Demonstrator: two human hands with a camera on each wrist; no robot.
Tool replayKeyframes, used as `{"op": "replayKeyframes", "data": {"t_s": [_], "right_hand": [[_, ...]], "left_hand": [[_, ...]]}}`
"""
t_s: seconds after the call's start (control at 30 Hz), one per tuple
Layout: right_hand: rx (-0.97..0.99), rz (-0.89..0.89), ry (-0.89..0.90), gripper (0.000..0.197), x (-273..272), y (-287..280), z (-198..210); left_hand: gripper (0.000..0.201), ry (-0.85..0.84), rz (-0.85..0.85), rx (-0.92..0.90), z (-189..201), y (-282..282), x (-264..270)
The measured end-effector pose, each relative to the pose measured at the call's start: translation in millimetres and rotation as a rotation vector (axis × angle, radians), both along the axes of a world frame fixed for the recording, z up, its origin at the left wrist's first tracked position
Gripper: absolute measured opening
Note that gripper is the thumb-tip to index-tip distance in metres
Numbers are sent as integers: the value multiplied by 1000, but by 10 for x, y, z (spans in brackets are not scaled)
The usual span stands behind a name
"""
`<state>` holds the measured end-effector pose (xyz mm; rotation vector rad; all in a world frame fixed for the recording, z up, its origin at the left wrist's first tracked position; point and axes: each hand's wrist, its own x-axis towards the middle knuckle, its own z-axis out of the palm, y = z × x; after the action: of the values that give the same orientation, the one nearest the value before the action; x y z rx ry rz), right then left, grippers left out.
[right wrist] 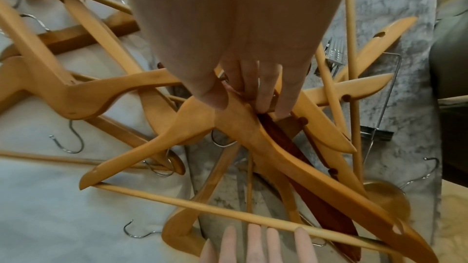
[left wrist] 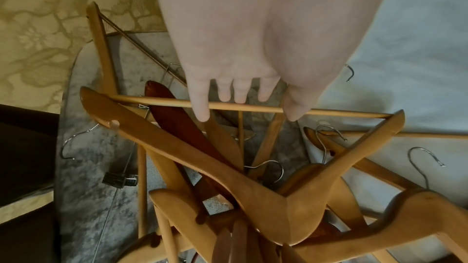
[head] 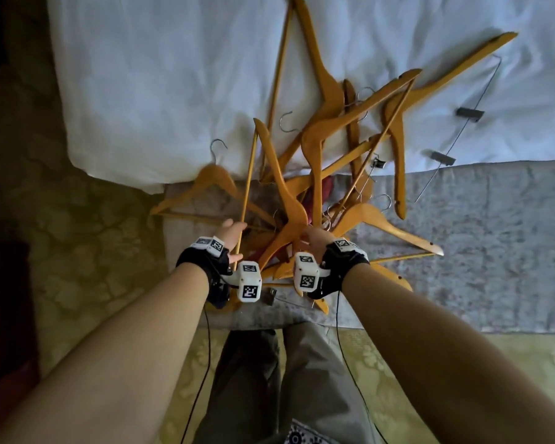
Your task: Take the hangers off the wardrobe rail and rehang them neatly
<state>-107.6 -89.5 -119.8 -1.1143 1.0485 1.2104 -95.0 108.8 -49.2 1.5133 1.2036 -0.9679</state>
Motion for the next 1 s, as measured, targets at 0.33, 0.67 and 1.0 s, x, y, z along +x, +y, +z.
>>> {"op": "replayKeyframes", "data": {"t_s": [0.33,0.67,1.0], "right_hand": [[-51,-138,-9,39,115,31,123],[-79,-131,-105,49,194,20,411],[92,-120,-337,30,505,504,1368]], "left_hand": [[43,41,85,-28,-118,-70,28],[15,45,206,3,157,-193,159],[17,-163,505,-12,918,146,231]]}}
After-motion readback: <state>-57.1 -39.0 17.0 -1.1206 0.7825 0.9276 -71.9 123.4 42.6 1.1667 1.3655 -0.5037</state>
